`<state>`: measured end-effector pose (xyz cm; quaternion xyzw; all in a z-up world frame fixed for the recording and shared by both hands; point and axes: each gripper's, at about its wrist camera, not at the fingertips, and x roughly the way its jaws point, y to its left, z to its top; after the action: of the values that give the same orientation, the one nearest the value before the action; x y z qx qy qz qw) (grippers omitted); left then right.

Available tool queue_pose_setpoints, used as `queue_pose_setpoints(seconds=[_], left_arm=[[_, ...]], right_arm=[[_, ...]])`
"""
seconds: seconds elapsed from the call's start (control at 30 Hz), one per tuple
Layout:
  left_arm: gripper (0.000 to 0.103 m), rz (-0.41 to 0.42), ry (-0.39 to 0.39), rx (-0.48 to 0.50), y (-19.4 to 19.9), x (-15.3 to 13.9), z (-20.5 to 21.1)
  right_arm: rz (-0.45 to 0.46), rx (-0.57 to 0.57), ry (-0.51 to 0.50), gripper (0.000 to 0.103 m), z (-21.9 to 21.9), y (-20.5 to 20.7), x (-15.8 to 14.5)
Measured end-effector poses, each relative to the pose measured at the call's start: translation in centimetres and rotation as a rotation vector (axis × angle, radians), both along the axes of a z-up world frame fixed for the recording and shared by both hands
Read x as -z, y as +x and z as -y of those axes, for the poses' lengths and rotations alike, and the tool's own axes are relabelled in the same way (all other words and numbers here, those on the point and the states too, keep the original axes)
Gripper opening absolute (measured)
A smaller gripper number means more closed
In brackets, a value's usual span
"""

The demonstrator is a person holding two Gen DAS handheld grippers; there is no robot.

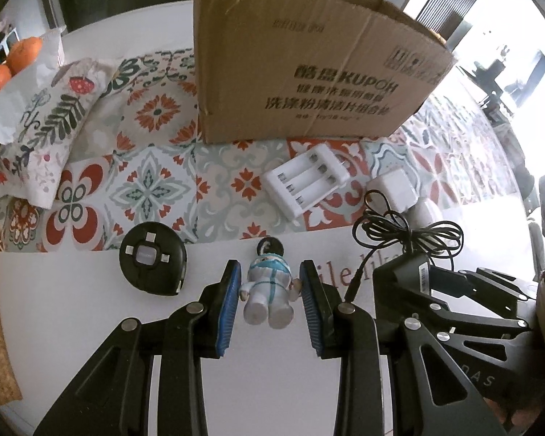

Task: Organize rigid objects
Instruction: 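Grasp the astronaut figurine with the left gripper while the right gripper holds the adapter, then carry the figurine and the adapter with cable over the cardboard box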

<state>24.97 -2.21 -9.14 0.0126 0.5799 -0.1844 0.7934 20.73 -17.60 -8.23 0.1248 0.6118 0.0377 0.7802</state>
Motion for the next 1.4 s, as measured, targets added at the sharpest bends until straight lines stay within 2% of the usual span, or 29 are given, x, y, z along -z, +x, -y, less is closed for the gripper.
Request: queue_pose_setpoints(seconds=[0.6,1.4], left_arm=[[0.033,0.087,-0.049,0.000,-0.2,-4.1,0.1],[0.033,0.210,-0.072,-0.006,1.7,-11.2,1.2]], right_arm=[[0.117,0.004,-0.006,0.045,0.6,-0.7,-4.9],[0.267,0.010,-0.014,0.045,1.3,1.5,-11.5]])
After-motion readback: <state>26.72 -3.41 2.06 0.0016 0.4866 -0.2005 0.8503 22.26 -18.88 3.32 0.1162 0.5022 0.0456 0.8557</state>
